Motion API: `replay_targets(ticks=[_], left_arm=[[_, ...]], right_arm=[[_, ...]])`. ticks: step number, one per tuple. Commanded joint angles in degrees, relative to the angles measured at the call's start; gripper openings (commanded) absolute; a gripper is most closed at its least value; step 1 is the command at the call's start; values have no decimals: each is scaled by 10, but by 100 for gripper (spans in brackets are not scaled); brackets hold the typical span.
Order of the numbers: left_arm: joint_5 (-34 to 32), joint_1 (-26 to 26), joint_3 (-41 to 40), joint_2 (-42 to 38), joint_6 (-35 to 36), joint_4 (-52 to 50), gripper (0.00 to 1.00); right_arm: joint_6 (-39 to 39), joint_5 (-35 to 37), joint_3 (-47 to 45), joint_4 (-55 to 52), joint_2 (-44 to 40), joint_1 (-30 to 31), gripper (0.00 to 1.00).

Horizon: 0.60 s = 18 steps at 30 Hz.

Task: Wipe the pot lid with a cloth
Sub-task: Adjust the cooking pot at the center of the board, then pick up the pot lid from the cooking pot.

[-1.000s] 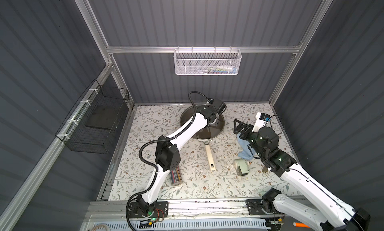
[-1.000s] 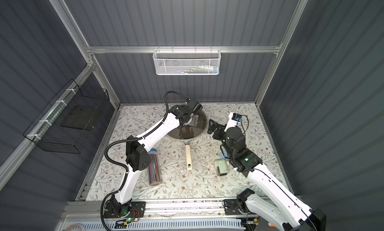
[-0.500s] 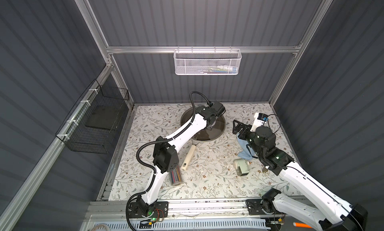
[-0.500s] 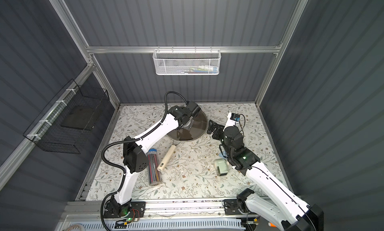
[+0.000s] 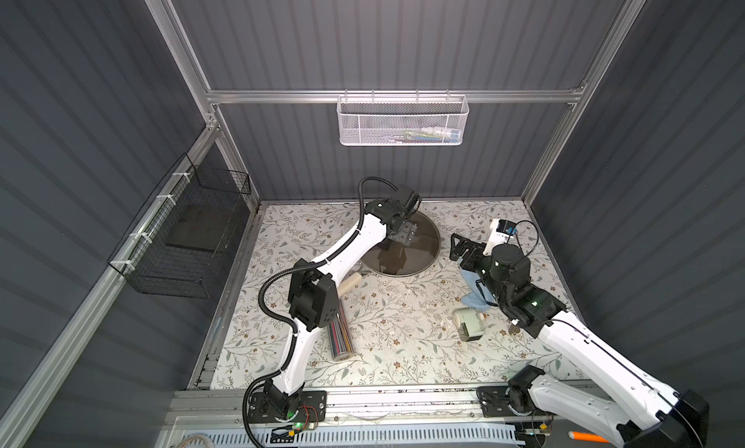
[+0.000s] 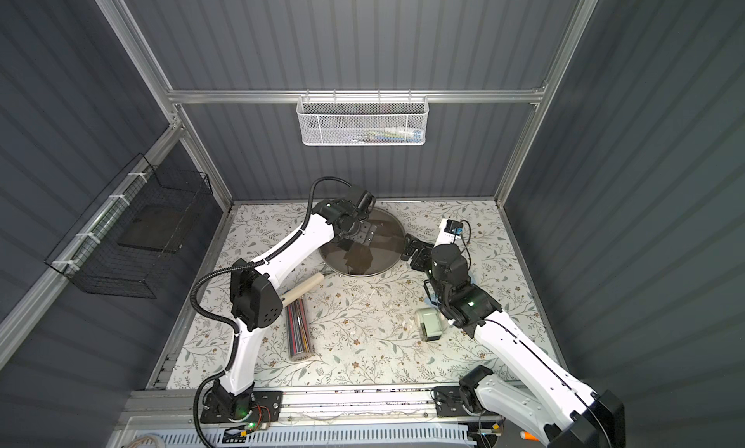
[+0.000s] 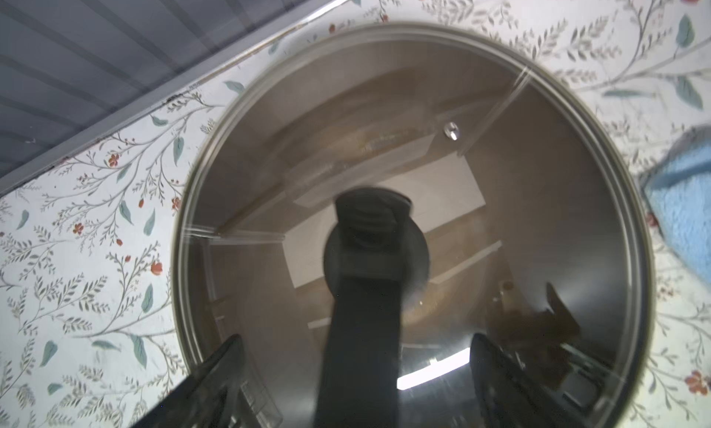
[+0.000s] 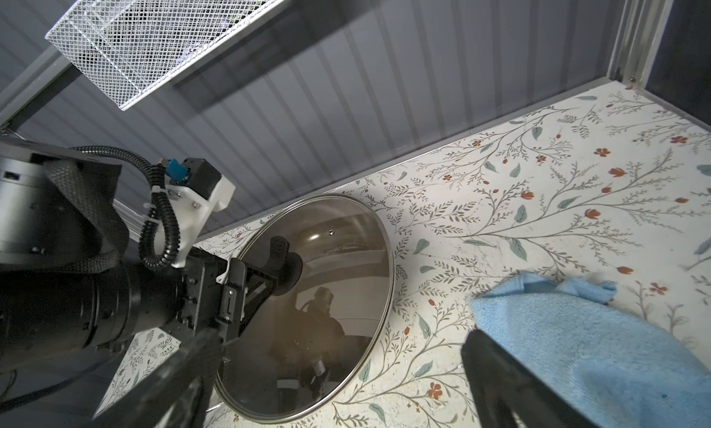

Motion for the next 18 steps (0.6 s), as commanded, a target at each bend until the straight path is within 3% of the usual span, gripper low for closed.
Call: replay_targets(ticks=[1, 10, 18], left_arm=[[22, 3, 23, 26, 38, 12, 91], [86, 23, 28, 33, 47, 17, 83], [59, 14, 32, 59, 44, -10, 66]], right_arm=[[3, 18, 4, -15, -7, -2, 99], [8, 15, 14, -15, 9, -1, 99], [10, 17, 18, -14, 20, -1, 99]])
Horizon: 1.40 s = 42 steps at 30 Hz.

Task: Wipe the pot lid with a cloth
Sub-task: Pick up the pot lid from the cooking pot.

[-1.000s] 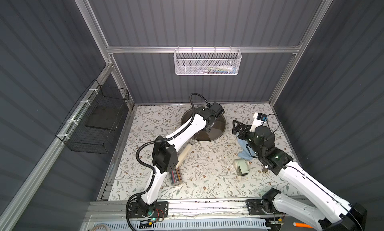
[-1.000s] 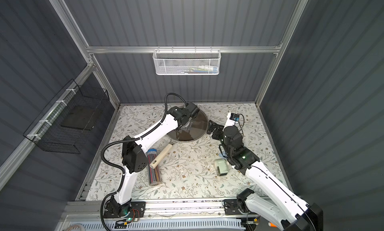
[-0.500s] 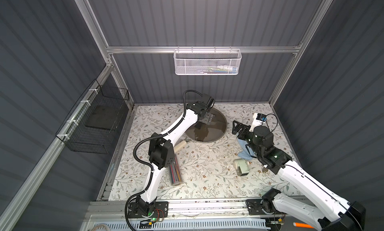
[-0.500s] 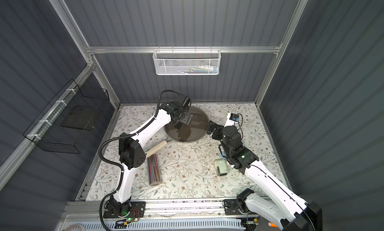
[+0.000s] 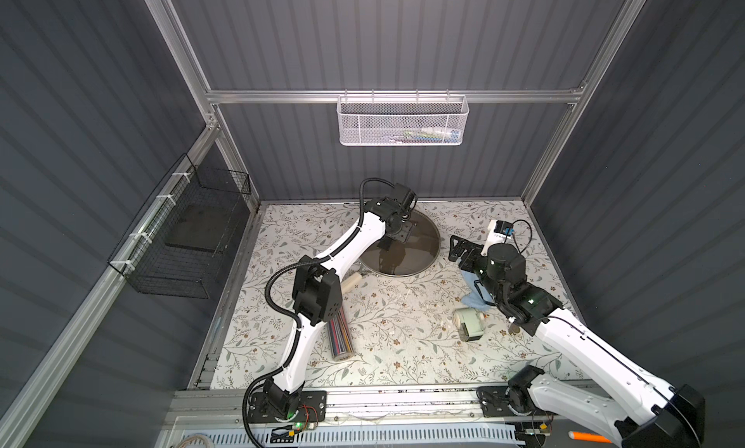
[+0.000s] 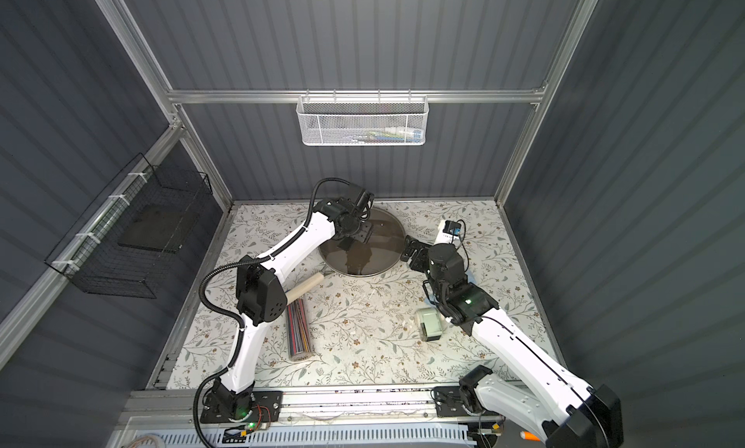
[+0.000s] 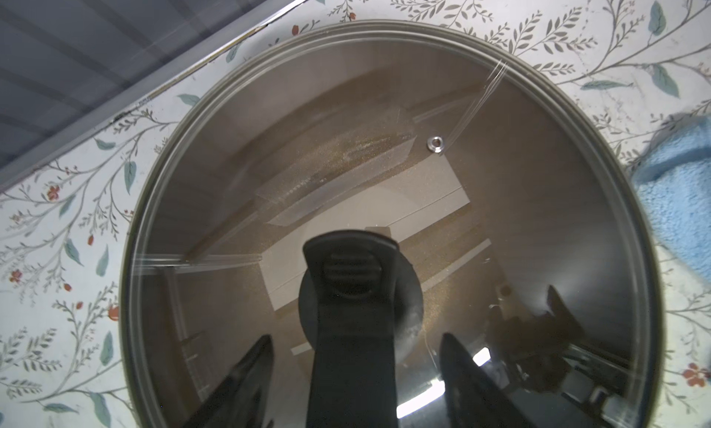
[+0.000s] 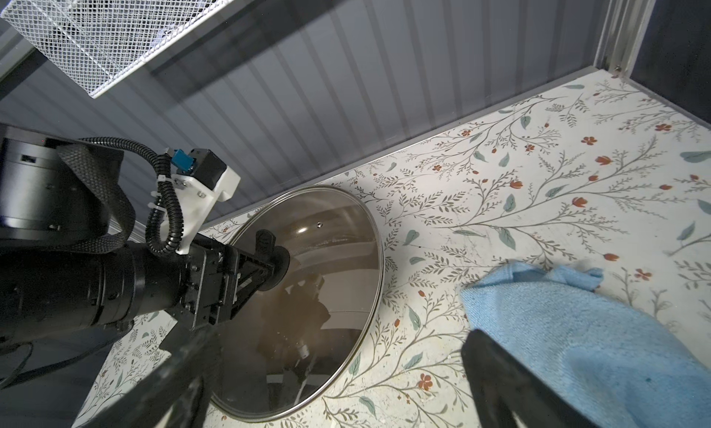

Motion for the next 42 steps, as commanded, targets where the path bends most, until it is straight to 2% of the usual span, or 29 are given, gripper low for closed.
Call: replay_targets(ticks=[1, 9, 17, 28, 42], left_arm=[[0, -2, 9, 26, 8, -19, 64], [24, -2, 20, 41, 10, -13, 48], [49, 5, 19, 46, 7, -16, 27], [28, 7, 17, 27, 9, 6, 1], [23, 7, -25, -98, 4, 98, 0]], right_arm=[[4, 8, 18, -5, 4, -1, 99], [6, 12, 18, -8, 6, -1, 99], [8, 17, 16, -8, 5, -1, 99], [5, 18, 15, -8, 3, -2, 99], [8, 20, 13, -6, 3, -2, 99]])
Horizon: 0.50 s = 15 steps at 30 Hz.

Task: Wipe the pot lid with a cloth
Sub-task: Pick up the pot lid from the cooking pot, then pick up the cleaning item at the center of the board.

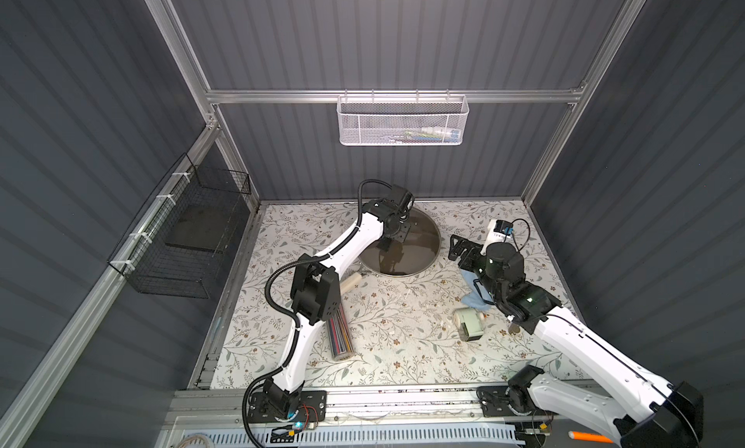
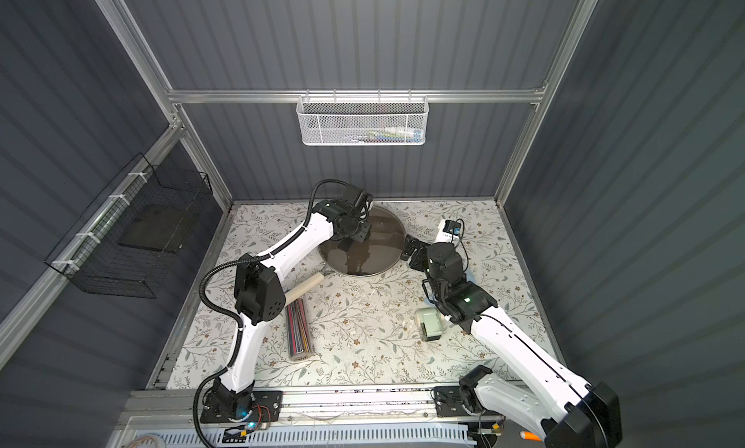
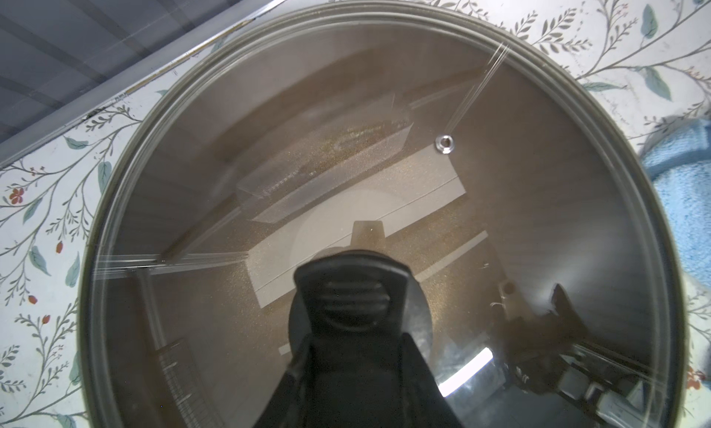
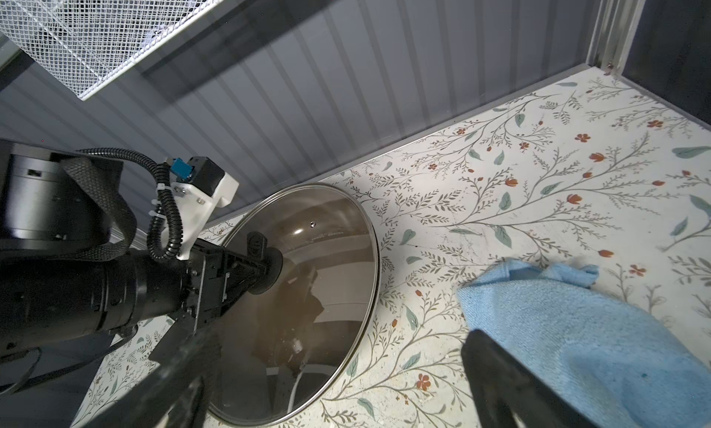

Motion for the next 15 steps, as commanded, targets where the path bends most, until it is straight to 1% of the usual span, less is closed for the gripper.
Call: replay_targets(ticks=[1, 6, 9, 12, 14, 15], left_arm=[[-4, 1, 11, -87, 2, 63, 0], [3, 1, 2, -112, -3, 78, 0], [8, 1, 3, -129, -7, 77, 0], [15, 1, -1, -151, -9, 73, 0], [20, 2, -12, -168, -14, 71, 0], [27, 2, -20, -179, -18, 72, 0]], right_arm=[[0, 13, 9, -3, -3, -2, 99], [-8, 24, 9, -1, -9, -6, 99], [-17, 34, 13, -10, -14, -22, 99], [-14, 21, 23, -37, -11, -69, 99], [-2, -5, 33, -65, -2, -114, 99], [4, -33, 37, -81, 5, -147, 99]])
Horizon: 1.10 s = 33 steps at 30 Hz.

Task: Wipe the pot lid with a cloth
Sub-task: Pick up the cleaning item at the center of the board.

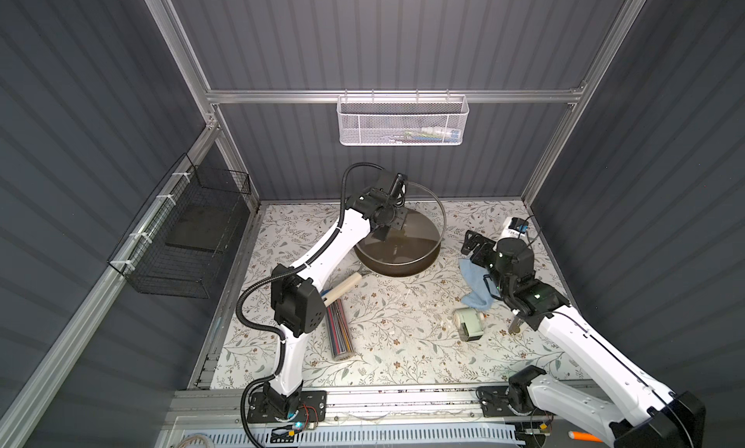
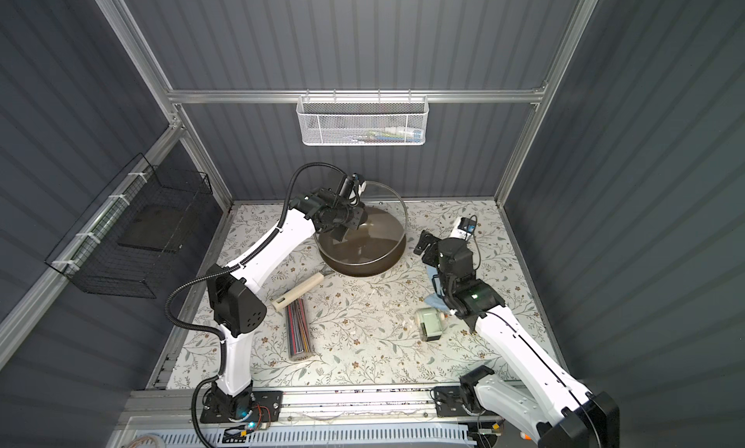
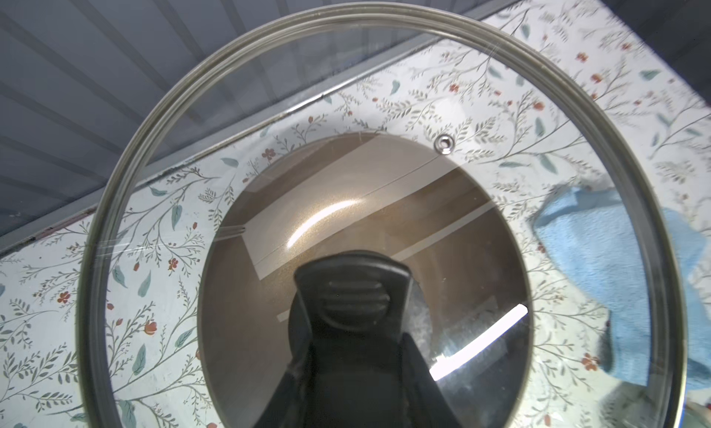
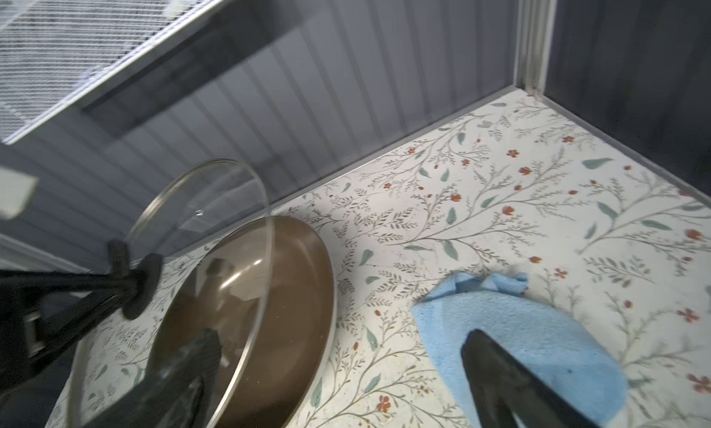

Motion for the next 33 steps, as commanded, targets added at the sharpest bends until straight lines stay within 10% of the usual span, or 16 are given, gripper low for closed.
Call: replay_targets(ticks=[1, 5, 22, 33], left_arm=[[26, 3, -11, -76, -14, 61, 0], [60, 8, -70, -133, -26, 88, 0], [104, 15, -197, -258, -56, 138, 0], [175, 19, -233, -307, -63, 180, 0]], right_arm=[[19, -62, 28, -62, 19, -81, 99], [17, -125, 67, -148, 88, -164, 99], [-233, -170, 181, -268, 357, -168, 99], [-235, -190, 173, -271, 423, -176, 99]])
